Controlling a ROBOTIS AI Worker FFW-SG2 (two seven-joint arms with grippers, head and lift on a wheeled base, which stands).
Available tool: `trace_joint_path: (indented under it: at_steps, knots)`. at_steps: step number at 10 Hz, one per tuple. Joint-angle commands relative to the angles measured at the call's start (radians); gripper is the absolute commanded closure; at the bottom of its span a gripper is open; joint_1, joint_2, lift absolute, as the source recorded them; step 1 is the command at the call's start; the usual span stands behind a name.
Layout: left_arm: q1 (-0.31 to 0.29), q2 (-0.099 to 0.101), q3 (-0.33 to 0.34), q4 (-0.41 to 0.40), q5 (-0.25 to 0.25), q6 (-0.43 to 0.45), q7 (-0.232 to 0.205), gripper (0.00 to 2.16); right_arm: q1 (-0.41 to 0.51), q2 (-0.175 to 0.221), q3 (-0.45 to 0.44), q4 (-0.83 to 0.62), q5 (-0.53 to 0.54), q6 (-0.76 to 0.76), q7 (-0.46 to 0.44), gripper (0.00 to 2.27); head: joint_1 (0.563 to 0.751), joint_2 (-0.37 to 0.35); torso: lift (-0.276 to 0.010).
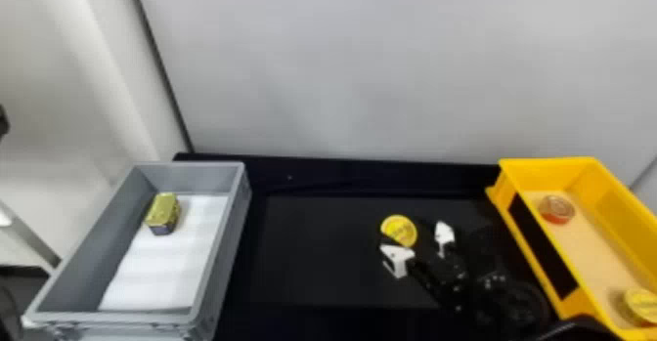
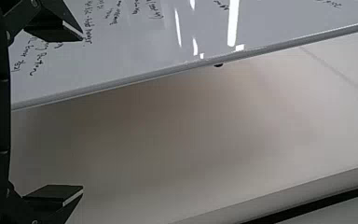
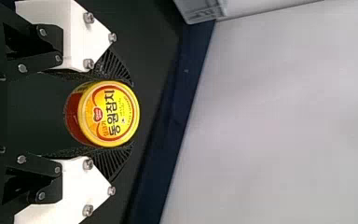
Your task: Pick up the round yellow can and place it in the yellow rectangular box
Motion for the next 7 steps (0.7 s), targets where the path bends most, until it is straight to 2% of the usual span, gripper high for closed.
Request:
trace_joint_path:
  at_steps: [1,7]
  knots:
    - [-0.002,-0.003,0.0,0.003,0.0,0.0,-0.002,0.13,0.014,-0.003,-0.055,-0.115,0.026,0.024,0.03,0.61,0.694,0.014,-0.09]
    - [-0.004,-0.003,-0.004,0.013,0.001,0.0,-0.003,0.13,-0.029,0.004,-0.179,-0.257,0.099,0.006,0.042,0.61,0.694,0.014,-0.09]
